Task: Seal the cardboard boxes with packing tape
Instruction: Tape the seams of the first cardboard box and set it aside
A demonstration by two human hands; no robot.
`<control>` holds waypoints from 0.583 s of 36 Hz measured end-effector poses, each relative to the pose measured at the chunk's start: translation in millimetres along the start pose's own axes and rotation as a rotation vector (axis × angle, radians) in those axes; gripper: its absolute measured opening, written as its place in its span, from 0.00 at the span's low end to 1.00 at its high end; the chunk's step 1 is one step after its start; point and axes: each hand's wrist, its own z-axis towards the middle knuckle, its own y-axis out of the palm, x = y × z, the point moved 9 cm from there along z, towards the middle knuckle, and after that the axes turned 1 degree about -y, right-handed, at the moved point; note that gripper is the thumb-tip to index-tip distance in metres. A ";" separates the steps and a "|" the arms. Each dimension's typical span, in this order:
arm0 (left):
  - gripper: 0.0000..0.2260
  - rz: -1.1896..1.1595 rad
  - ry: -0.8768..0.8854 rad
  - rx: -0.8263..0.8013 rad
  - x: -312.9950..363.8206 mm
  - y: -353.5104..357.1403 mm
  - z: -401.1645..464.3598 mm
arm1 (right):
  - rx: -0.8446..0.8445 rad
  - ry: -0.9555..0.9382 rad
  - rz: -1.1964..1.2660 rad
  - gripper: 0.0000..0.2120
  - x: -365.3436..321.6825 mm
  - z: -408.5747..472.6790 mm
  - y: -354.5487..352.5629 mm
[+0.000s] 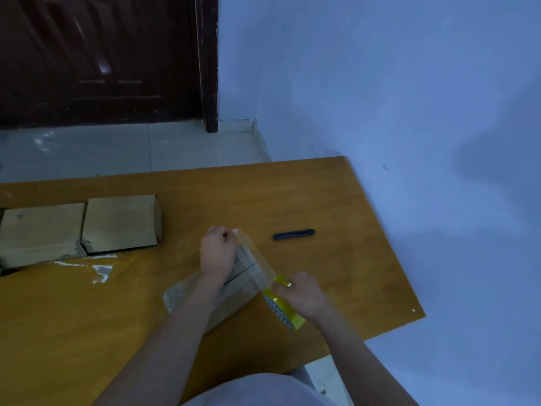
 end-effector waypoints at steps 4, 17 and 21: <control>0.13 0.017 -0.011 -0.031 -1.5 3.9 3.6 | -0.017 0.013 0.021 0.14 3.6 3.0 6.2; 0.12 0.205 -0.259 -0.364 -16.8 20.8 13.3 | -0.019 0.020 0.139 0.11 17.5 5.2 20.4; 0.10 0.321 -0.337 -0.498 -21.3 25.1 9.3 | 0.017 -0.015 0.117 0.11 18.0 4.2 20.0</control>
